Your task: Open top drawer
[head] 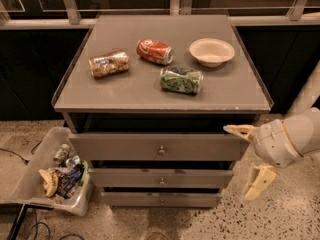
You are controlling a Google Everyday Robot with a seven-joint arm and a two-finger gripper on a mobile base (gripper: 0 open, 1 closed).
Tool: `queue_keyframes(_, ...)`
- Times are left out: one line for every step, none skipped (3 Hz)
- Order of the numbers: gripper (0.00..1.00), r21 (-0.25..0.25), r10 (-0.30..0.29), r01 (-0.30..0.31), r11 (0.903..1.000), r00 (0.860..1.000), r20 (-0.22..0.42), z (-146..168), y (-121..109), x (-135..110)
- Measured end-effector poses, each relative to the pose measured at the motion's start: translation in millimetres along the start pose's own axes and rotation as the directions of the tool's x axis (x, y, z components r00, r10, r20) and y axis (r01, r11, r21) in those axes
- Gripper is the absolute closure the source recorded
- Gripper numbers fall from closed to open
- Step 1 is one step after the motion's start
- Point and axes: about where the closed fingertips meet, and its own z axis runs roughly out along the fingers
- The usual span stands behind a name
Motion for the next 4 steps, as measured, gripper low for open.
queue_keyframes(0.0,0.006,0.008,-0.008,1.0,1.0,-0.013,3.7,0.0,1.3)
queue_keyframes(0.0,0.078,0.008,-0.002,0.9969,0.997,-0.074,11.3,-5.4,5.6)
queue_keyframes(0.0,0.203,-0.003,0.022,0.9789,0.996,-0.09,21.5,-29.8,8.2)
queue_keyframes(0.0,0.277,-0.044,0.046,0.9598,0.999,-0.012,41.4,-64.5,19.9)
